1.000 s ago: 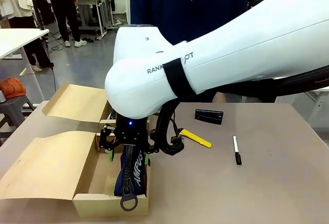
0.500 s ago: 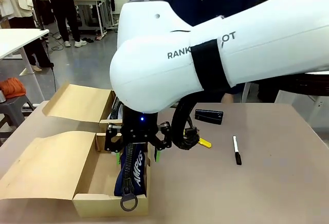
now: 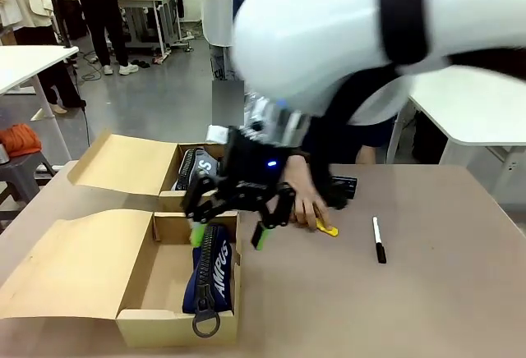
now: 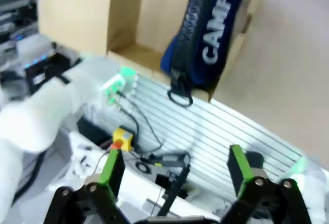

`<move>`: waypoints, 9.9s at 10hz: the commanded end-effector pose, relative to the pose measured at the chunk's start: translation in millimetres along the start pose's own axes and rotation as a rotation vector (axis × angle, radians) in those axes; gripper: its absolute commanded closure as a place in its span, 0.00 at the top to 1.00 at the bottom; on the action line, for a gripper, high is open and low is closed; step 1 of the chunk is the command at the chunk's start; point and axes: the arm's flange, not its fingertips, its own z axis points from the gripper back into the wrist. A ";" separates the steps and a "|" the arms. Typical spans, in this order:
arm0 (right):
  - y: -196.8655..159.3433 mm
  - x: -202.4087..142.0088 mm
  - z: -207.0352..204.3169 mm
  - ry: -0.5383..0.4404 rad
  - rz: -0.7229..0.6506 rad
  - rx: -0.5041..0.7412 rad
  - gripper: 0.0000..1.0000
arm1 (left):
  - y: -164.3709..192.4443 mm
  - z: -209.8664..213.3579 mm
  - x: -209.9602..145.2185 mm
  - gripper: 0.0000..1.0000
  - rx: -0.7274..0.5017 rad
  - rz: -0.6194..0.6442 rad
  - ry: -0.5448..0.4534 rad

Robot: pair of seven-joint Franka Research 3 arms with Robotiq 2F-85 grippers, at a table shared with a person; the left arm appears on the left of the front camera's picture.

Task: Place items inside the box.
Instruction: Pick up a Pencil pouch or Stapler and place it inside the Mailer Box closest to the robot.

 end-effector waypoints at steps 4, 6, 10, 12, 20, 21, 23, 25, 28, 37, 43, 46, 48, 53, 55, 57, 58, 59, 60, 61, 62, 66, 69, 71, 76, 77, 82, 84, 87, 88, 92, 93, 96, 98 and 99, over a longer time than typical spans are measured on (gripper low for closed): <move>-23.0 -11.7 -0.1 -0.026 0.018 0.067 1.00 | 0.1 -1.5 -2.1 1.00 -0.024 -0.015 -0.010; -56.9 -31.5 29.7 -0.124 0.056 0.128 1.00 | 0.1 -1.5 -2.1 1.00 -0.024 -0.015 -0.010; -259.7 -157.1 105.0 -0.599 -0.115 0.895 1.00 | 0.1 -1.5 -2.1 1.00 -0.024 -0.015 -0.010; -317.6 -199.4 84.6 -0.712 0.015 1.103 1.00 | 0.1 -1.5 -2.1 1.00 -0.024 -0.015 -0.010; -376.1 -240.2 -48.2 -0.716 -0.076 0.684 1.00 | 0.1 -1.5 -2.1 1.00 -0.024 -0.015 -0.010; -497.1 -186.9 66.5 -0.612 -0.189 0.894 1.00 | 0.1 -1.5 -2.1 1.00 -0.024 -0.015 -0.010; -497.1 -186.9 66.5 -0.612 -0.189 0.894 1.00 | 0.1 -1.5 -2.1 1.00 -0.024 -0.015 -0.010; -497.1 -186.9 66.5 -0.612 -0.189 0.894 1.00 | 0.1 -1.5 -2.1 1.00 -0.024 -0.015 -0.010; -497.1 -186.9 66.5 -0.612 -0.189 0.894 1.00 | 0.1 -1.5 -2.1 1.00 -0.024 -0.015 -0.010; -485.4 -158.7 80.9 -0.616 -0.135 0.746 1.00 | 0.1 -1.5 -2.1 1.00 -0.024 -0.015 -0.010; -398.6 -44.8 126.7 -0.713 0.110 -0.046 1.00 | 0.1 -1.5 -2.1 1.00 -0.024 -0.015 -0.010; -377.3 -28.7 133.3 -0.455 0.472 -0.082 1.00 | 0.1 -1.5 -2.1 1.00 -0.024 -0.015 -0.010; -417.4 6.7 141.5 -0.393 0.722 -0.088 1.00 | 0.1 -1.5 -2.1 1.00 -0.024 -0.015 -0.010; -552.1 -181.6 149.8 -0.451 0.783 0.401 1.00 | 0.1 -1.5 -2.1 1.00 -0.024 -0.015 -0.010; -566.2 -201.3 122.1 -0.624 0.753 0.380 1.00 | 0.1 -1.5 -2.1 1.00 -0.024 -0.015 -0.010; -573.0 -191.1 117.5 -0.733 0.792 0.377 1.00 | 0.1 -1.5 -2.1 1.00 -0.024 -0.015 -0.010; -567.4 -180.2 119.2 -0.721 0.820 0.338 1.00 | 0.1 -1.5 -2.1 1.00 -0.024 -0.015 -0.010; -557.0 -166.8 129.2 -0.766 0.796 0.262 1.00 | 0.1 -1.5 -2.1 1.00 -0.024 -0.015 -0.010; -540.7 -144.9 142.2 -0.700 0.791 0.183 1.00 | 0.1 -1.5 -2.1 1.00 -0.024 -0.015 -0.010; -525.2 -124.9 151.5 -0.622 0.806 0.128 1.00 | 0.1 -1.5 -2.1 1.00 -0.024 -0.015 -0.010; -510.2 -102.5 158.3 -0.573 0.871 0.110 1.00 | 0.1 -1.5 -2.1 1.00 -0.024 -0.015 -0.010; -422.3 31.0 151.2 -0.355 1.002 -0.099 1.00 | 0.1 -1.5 -2.1 1.00 -0.024 -0.015 -0.010; -355.5 143.3 109.4 -0.156 1.007 -0.262 1.00 | 0.1 -1.5 -2.1 1.00 -0.024 -0.015 -0.010; -349.9 116.7 107.6 -0.243 1.075 -0.214 1.00 | 0.1 -1.5 -2.1 1.00 -0.024 -0.015 -0.010; -337.4 195.9 73.0 -0.080 1.144 -0.481 1.00 | 0.1 -1.5 -2.1 1.00 -0.024 -0.015 -0.010; -339.7 217.8 63.7 -0.057 1.172 -0.451 1.00 | 0.1 -1.5 -2.1 1.00 -0.024 -0.015 -0.010; -346.8 266.2 11.7 -0.029 1.123 -0.443 1.00 | 0.1 -1.5 -2.1 1.00 -0.024 -0.015 -0.010; -349.5 269.9 4.2 0.006 1.112 -0.403 1.00 | 0.1 -1.5 -2.1 1.00 -0.024 -0.015 -0.010; -351.3 268.4 6.4 0.016 1.068 -0.403 0.43 | 0.1 -1.5 -2.1 1.00 -0.024 -0.015 -0.010; -351.6 267.2 7.3 -0.001 1.076 -0.385 0.40 | 0.1 -1.5 -2.1 1.00 -0.024 -0.015 -0.010; -353.4 260.7 12.5 0.004 1.049 -0.389 0.18 | 0.1 -1.5 -2.1 1.00 -0.024 -0.015 -0.010; -351.0 257.5 14.4 0.014 1.034 -0.380 0.00 | 0.1 -1.5 -2.1 1.00 -0.024 -0.015 -0.010; -342.1 239.6 28.7 0.013 0.936 -0.349 0.00 | 0.1 -1.5 -2.1 1.00 -0.024 -0.015 -0.010; -320.7 182.7 50.9 0.037 0.722 -0.350 0.00 | 0.1 -1.5 -2.1 1.00 -0.024 -0.015 -0.010; -307.9 135.2 59.4 0.047 0.617 -0.330 0.00 | 0.1 -1.5 -2.1 1.00 -0.024 -0.015 -0.010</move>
